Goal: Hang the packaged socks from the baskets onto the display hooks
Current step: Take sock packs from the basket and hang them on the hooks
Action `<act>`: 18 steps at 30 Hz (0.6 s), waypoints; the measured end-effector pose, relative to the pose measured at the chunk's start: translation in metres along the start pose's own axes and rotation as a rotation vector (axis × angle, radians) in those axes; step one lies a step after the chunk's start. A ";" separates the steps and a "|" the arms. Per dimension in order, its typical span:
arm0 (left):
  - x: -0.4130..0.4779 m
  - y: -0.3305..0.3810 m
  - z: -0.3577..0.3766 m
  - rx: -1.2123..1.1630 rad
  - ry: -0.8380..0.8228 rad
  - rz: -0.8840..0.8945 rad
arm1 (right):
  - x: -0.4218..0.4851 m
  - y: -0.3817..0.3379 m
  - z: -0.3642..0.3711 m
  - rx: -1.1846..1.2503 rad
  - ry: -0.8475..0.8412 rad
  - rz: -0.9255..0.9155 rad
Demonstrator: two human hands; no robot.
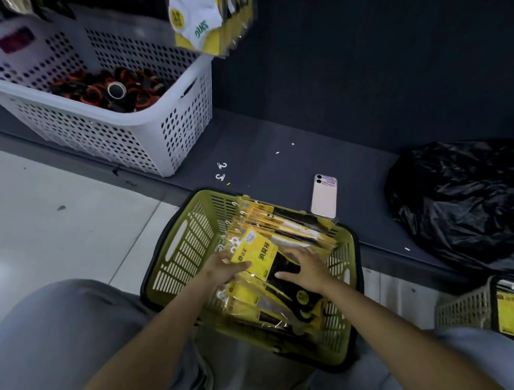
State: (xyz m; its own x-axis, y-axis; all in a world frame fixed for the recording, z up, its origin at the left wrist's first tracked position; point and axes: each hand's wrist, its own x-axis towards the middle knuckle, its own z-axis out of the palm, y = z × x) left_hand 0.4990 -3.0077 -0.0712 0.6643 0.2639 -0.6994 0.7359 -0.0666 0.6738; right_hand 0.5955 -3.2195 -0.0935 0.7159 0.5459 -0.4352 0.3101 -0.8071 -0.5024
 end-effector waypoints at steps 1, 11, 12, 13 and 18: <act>-0.003 0.008 0.000 0.024 -0.004 0.060 | 0.000 -0.003 -0.004 0.148 0.015 0.012; -0.030 0.056 -0.004 -0.434 -0.120 0.449 | -0.012 -0.039 -0.053 0.743 -0.013 -0.051; -0.029 0.053 -0.002 -0.401 -0.123 0.441 | -0.015 -0.040 -0.050 0.742 0.018 -0.063; -0.026 0.047 0.001 -0.290 -0.126 0.427 | -0.017 -0.039 -0.047 0.726 0.031 -0.065; -0.015 0.012 0.018 0.120 -0.203 0.397 | -0.021 -0.029 -0.033 0.655 -0.036 -0.001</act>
State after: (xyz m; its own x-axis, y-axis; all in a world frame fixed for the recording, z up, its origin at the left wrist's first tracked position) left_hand 0.5003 -3.0295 -0.0562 0.9013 0.0028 -0.4333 0.4213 -0.2389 0.8749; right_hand 0.5920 -3.2150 -0.0449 0.6907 0.5629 -0.4539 -0.1431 -0.5089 -0.8488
